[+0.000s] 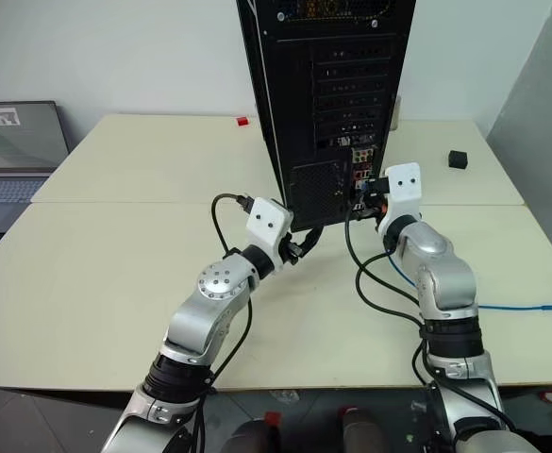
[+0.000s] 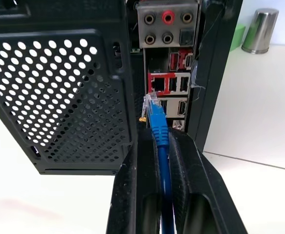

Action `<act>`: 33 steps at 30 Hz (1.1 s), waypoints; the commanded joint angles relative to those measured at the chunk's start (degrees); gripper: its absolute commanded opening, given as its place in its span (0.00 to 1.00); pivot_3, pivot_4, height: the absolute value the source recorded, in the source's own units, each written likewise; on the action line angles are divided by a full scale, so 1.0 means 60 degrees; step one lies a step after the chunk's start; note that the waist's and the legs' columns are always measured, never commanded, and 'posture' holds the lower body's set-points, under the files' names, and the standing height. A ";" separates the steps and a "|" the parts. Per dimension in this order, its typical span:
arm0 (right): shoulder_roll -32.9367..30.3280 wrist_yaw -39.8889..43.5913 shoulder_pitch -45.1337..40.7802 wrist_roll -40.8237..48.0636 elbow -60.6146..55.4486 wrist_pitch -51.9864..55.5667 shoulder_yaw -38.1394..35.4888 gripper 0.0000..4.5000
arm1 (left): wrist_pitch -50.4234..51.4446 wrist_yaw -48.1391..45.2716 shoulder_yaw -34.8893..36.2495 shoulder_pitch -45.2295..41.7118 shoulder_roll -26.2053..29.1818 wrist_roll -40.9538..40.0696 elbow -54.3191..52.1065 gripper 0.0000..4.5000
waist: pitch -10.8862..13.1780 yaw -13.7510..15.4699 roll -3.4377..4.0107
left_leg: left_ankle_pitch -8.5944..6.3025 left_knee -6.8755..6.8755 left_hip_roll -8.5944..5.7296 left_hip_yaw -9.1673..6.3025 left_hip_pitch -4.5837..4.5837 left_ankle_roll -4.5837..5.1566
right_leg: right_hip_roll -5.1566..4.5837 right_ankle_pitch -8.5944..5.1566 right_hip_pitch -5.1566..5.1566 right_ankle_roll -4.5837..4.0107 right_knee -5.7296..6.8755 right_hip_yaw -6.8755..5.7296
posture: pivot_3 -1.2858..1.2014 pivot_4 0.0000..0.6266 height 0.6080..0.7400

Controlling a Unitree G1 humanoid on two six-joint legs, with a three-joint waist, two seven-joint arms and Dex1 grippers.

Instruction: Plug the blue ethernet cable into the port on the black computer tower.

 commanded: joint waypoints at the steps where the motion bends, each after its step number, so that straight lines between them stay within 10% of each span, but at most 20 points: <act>1: 0.0067 -0.0077 -0.0387 -0.0060 0.0037 -0.0295 -0.0188 0.00 | -0.0143 0.0037 0.0008 -0.0124 -0.0086 0.0124 -0.0418 0.71 | 0.0000 0.0002 0.0000 | 0.0000 0.0000 -0.0001 0.0000 -0.0001 0.0000 | 0.0000 0.0000 0.0000 0.0000 0.0000 0.0000 | 0.52 0.24 1.00; 33: 0.0387 -0.0325 -0.1234 0.0073 0.1595 -0.0859 -0.0506 0.00 | -0.0110 0.0067 0.0157 -0.0065 -0.0141 0.0240 -0.0449 0.71 | 0.0000 0.0000 0.0000 | 0.0000 -0.0005 0.0000 0.0005 -0.0001 0.0000 | -0.0001 0.0000 -0.0003 0.0000 -0.0003 0.0005 | 0.52 0.24 1.00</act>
